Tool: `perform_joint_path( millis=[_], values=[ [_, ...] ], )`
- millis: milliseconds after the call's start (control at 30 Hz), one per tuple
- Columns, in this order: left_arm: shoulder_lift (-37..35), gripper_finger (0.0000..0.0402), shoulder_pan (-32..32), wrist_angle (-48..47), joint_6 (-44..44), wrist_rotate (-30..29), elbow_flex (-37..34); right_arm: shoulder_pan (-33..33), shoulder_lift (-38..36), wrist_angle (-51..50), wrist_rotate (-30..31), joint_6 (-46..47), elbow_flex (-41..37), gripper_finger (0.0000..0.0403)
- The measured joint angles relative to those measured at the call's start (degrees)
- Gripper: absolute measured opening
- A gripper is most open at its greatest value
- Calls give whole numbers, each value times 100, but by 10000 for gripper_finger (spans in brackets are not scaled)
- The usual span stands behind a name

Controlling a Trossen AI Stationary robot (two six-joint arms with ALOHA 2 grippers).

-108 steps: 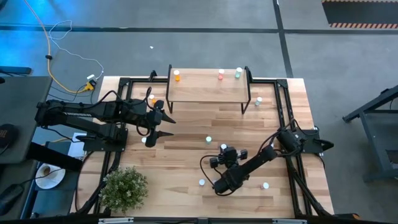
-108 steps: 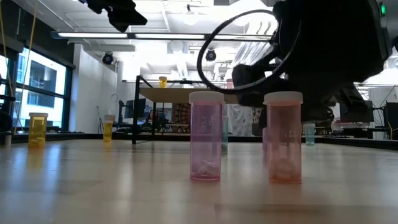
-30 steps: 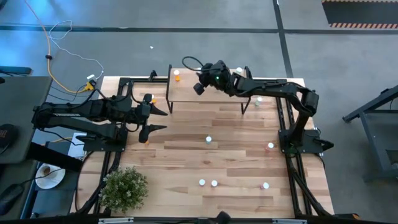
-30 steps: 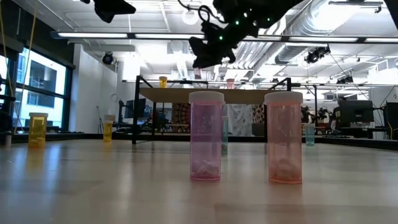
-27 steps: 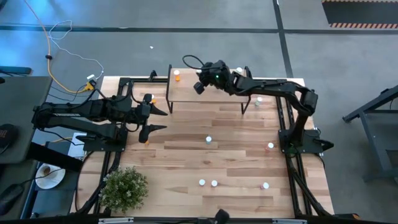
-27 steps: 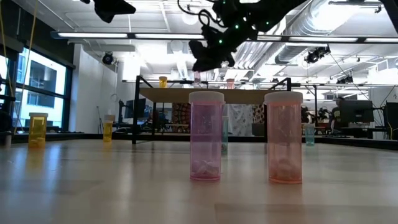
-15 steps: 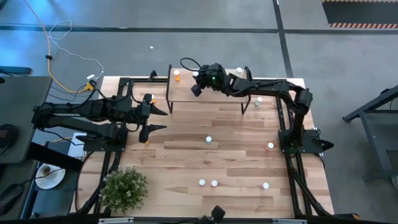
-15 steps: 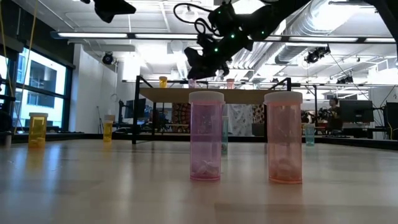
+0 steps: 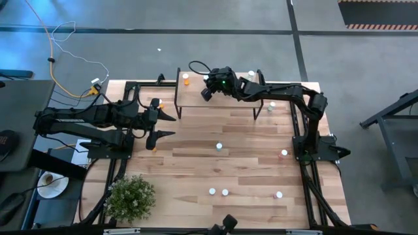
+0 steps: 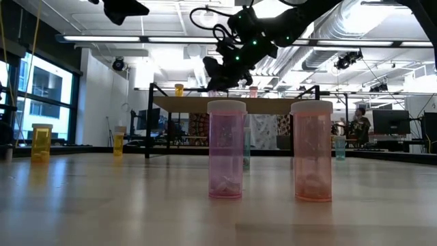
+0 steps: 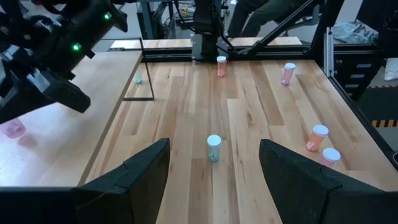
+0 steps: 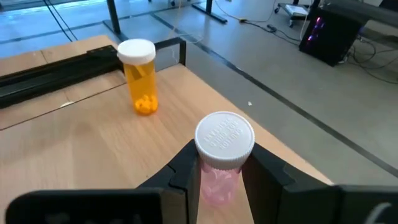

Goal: Pick and place medicine bottles onto shelf by color
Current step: Put the top purple pill bottle on the shelf

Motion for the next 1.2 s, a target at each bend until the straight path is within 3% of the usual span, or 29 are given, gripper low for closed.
perform_joint_path(
  millis=[500, 967, 1200],
  values=[
    [0, 236, 0, -3, -1, 1, 0, 19, 4, 267, 45, -15, 0, 85],
    [0, 236, 0, -30, -24, 2, 0, 674, 4, 570, 2111, 896, 0, 85],
    [0, 236, 0, -152, -109, 2, 0, 810, 4, 421, 2564, 1101, 0, 85]
  ],
)
